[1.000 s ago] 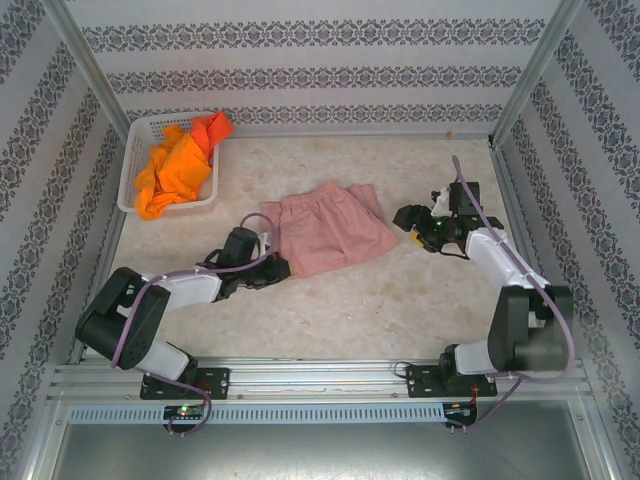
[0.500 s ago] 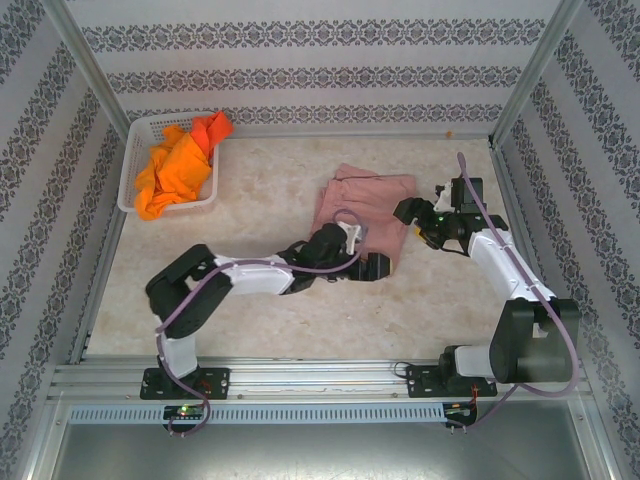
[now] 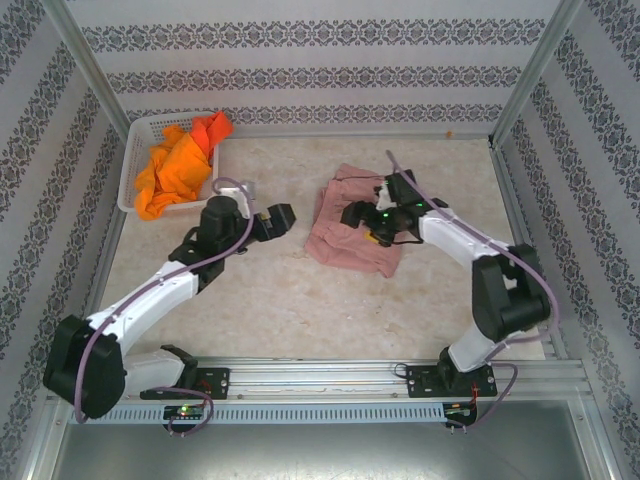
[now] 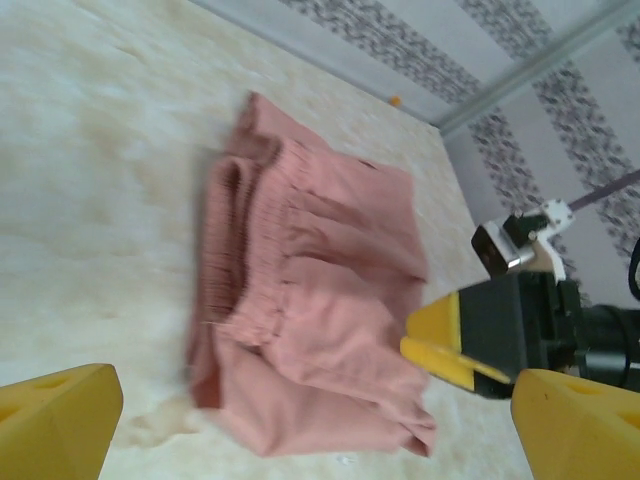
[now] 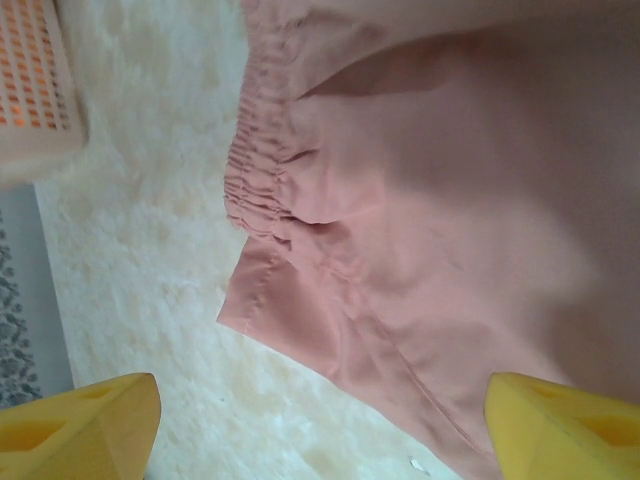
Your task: Fold and stack the shorts
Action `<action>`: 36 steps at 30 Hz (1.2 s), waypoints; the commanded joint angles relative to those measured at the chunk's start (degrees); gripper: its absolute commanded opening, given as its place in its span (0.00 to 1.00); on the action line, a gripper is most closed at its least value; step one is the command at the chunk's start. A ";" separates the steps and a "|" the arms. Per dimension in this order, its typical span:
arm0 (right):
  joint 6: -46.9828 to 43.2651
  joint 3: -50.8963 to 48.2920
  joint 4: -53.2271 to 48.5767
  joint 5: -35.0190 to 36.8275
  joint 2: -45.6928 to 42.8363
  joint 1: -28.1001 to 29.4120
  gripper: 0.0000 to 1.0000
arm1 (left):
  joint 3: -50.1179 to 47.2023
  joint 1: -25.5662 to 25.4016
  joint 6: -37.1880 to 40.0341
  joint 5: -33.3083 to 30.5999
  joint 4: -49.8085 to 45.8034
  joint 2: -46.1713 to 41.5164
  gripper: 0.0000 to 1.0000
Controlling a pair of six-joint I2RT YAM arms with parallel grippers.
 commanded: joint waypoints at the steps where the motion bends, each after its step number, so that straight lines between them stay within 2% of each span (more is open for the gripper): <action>1: 0.74 0.82 0.92 1.15 5.55 0.75 0.84 | -1.09 2.49 3.01 -0.26 -5.35 -2.82 1.00; 6: -2.12 -0.56 -0.82 1.13 10.07 -3.45 0.84 | -3.56 4.57 2.31 1.28 -4.90 -3.73 1.00; 14: -11.02 -6.68 -7.41 -1.11 5.99 -20.56 0.85 | -6.08 7.27 2.97 1.52 -5.65 -5.82 1.00; 19: -17.14 -6.94 -13.01 0.42 3.24 -28.34 0.86 | -6.43 10.57 3.56 2.03 -6.79 -7.39 1.00; 23: -22.16 -3.11 -19.55 8.37 1.93 -31.38 0.88 | -5.13 13.24 4.35 2.62 -8.34 -8.07 1.00; 26: -24.13 -0.33 -23.24 13.65 0.61 -31.62 0.89 | -2.22 15.89 6.05 3.04 -11.39 -7.90 1.00; 29: -25.90 1.37 -26.47 20.96 -1.56 -31.60 0.90 | 1.81 20.56 7.66 3.97 -15.30 -7.34 1.00; 33: -28.36 1.99 -29.60 34.83 -3.36 -29.37 0.91 | 10.12 28.57 11.37 5.14 -22.34 -4.49 1.00; 36: -28.96 2.41 -31.01 42.34 -3.36 -26.41 0.92 | 17.20 33.54 15.41 2.06 -27.28 -0.64 1.00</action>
